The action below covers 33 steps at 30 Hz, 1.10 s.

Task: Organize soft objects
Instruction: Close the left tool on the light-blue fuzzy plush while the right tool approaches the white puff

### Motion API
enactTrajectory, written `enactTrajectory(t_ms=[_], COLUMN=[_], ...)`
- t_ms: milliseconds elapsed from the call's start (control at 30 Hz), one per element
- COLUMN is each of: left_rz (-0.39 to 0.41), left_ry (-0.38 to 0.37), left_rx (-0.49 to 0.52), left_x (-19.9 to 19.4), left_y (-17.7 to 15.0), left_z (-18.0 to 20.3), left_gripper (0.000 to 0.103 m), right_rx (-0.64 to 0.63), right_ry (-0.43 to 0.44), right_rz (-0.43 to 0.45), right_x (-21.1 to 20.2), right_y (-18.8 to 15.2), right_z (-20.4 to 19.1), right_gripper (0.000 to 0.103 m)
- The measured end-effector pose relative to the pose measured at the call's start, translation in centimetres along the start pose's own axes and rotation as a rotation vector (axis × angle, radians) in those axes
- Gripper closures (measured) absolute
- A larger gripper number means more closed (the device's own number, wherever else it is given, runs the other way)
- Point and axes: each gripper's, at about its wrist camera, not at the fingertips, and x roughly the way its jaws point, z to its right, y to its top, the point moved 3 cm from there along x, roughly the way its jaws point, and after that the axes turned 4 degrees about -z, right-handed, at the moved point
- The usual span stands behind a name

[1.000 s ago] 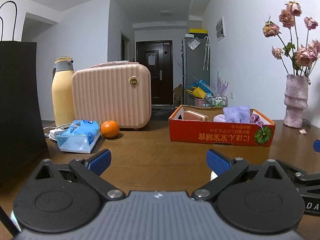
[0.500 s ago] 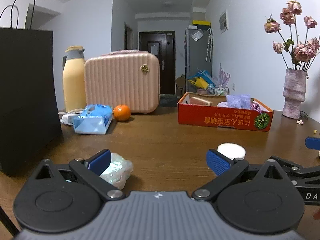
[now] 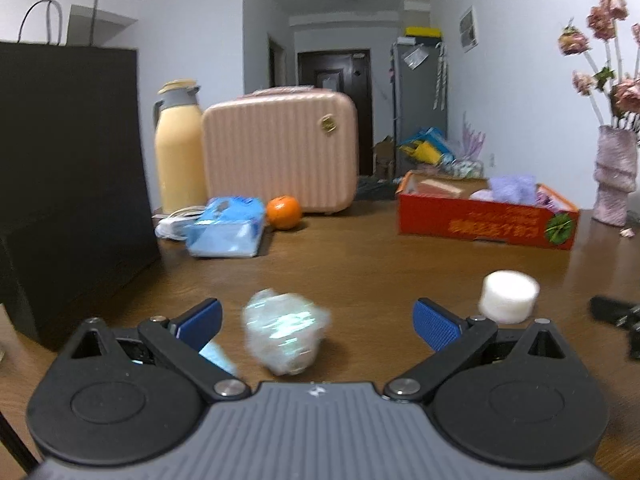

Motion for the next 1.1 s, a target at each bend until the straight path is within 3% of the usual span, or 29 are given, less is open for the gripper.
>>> enactTrajectory(t_ms=[300,533,1000,1100], left_rz=[-0.116,-0.211,-0.324,-0.331], left_ry=[0.112,0.154,0.108,0.092], left_rx=[-0.008,-0.001,-0.055,-0.08], left_x=[1.4,3.1,7.0,7.1], left_y=[-1.2,-2.2,-2.6,-2.7], left_z=[-6.0,-8.9,-10.4,-10.7], left_gripper=[0.0,0.0,0.0,0.012], right_rx=[0.001,0.004,0.001,0.001], right_ry=[-0.013,-0.022,-0.034,-0.035], right_rz=[-0.009,-0.018,-0.031,-0.031], right_x=[0.2,0.4,0.7,0.7], right_y=[0.0,-0.1,-0.2,-0.2], right_z=[0.1,0.3,0.3,0.3], right_gripper=[0.0,0.0,0.0,0.0])
